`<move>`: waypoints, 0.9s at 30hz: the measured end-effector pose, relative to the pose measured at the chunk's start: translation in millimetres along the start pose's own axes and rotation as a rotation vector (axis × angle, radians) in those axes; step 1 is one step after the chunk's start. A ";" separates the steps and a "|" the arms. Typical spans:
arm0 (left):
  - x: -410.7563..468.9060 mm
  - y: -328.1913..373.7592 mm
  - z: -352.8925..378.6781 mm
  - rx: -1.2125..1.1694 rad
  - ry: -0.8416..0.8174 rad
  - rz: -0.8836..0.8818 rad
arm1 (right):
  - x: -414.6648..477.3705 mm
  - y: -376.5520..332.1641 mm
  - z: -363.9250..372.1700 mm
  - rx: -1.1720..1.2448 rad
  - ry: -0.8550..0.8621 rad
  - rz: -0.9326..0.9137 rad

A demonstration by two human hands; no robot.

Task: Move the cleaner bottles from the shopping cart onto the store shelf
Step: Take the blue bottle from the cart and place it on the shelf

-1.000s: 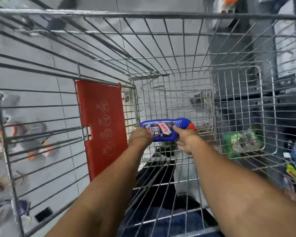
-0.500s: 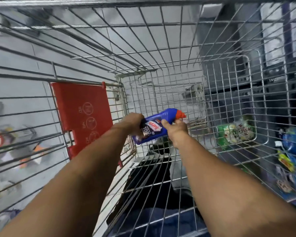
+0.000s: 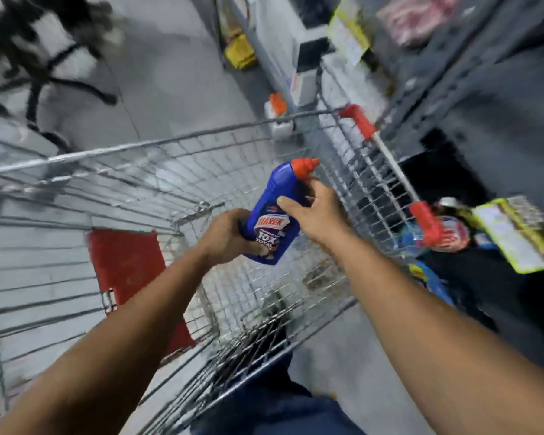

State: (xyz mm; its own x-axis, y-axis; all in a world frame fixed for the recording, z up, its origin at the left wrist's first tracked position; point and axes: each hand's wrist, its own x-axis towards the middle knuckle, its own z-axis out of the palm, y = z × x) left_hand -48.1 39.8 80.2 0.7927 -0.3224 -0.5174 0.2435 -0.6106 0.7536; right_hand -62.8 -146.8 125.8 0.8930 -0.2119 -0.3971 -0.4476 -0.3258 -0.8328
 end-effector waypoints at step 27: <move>-10.9 351.3 252.1 0.038 -0.359 0.730 | -180.5 4.5 -340.3 -0.166 0.973 -0.202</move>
State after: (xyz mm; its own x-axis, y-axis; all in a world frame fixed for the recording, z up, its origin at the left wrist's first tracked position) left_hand -112.1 -353.5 248.3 0.5156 -0.8568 -0.0046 -0.2896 -0.1793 0.9402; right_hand -242.0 -423.5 325.0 0.5597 -0.7743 0.2953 -0.3589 -0.5476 -0.7558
